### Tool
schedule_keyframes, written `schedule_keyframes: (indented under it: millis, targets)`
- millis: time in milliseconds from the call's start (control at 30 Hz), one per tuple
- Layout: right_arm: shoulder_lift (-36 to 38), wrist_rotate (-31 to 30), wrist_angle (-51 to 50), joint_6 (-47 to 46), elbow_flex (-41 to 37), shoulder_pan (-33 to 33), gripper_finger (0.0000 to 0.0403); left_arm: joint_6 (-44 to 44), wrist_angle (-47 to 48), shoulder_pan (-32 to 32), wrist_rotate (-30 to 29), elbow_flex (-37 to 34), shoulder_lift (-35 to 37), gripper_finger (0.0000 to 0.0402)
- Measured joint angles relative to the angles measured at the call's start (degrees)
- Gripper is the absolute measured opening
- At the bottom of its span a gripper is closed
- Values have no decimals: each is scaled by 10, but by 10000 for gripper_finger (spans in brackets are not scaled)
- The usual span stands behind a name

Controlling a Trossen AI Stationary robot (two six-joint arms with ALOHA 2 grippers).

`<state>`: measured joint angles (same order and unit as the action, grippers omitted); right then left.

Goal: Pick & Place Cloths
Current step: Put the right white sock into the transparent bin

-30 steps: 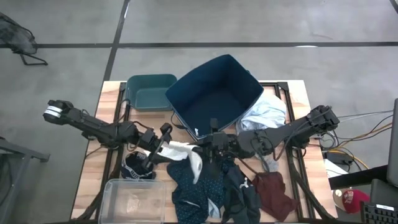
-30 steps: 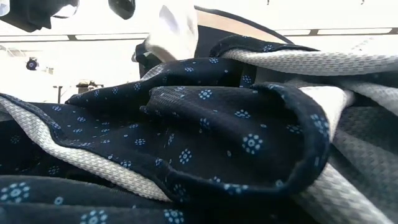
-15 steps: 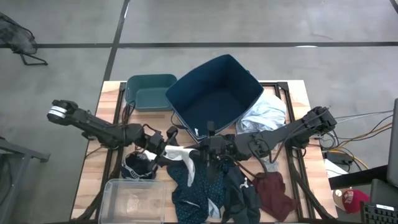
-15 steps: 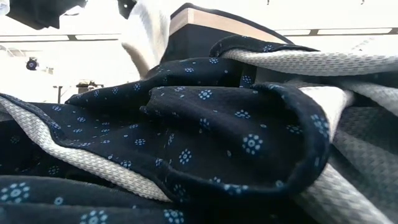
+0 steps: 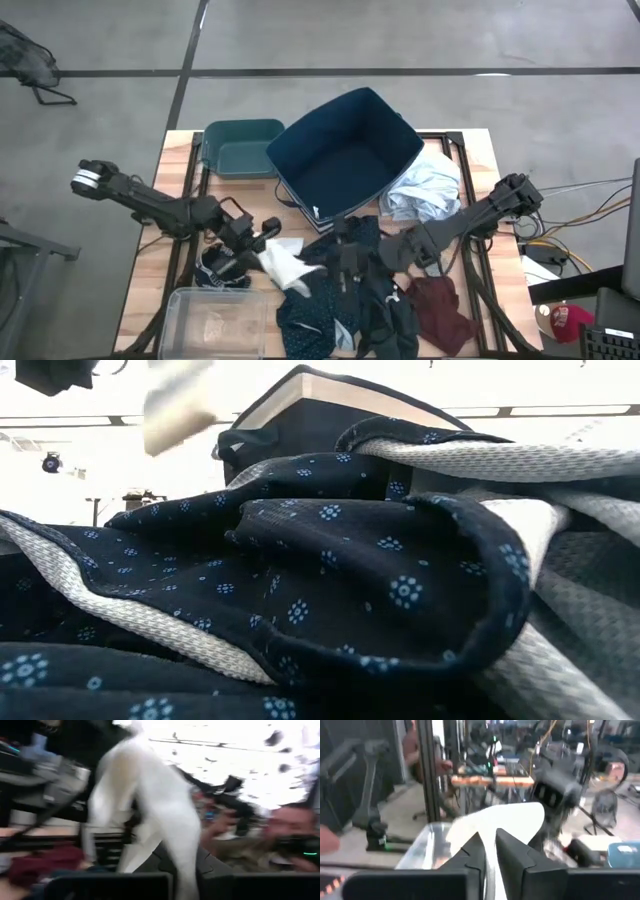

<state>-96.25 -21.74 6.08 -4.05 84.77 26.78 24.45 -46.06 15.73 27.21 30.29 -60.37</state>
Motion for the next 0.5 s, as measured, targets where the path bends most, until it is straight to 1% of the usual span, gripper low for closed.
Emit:
schedule_keyframes:
  millis: [100,167,233,367,433,500]
  targets:
    - [0,-70,-48,-24,0,23,79,40,57,0,55,17,39,7]
    - [0,-115,-86,-41,-3,38,103,44,145,0,87,44,67,7]
    - [-2,-153,-115,-53,-9,50,126,30,276,0,102,86,91,7]
    - [-13,-216,-138,-78,-17,68,167,-52,567,1,103,186,123,7]
    - [-20,-235,-152,-81,-18,73,183,-99,683,2,101,238,130,8]
    - [-22,-239,-158,-86,-18,74,196,-112,765,3,99,280,136,8]
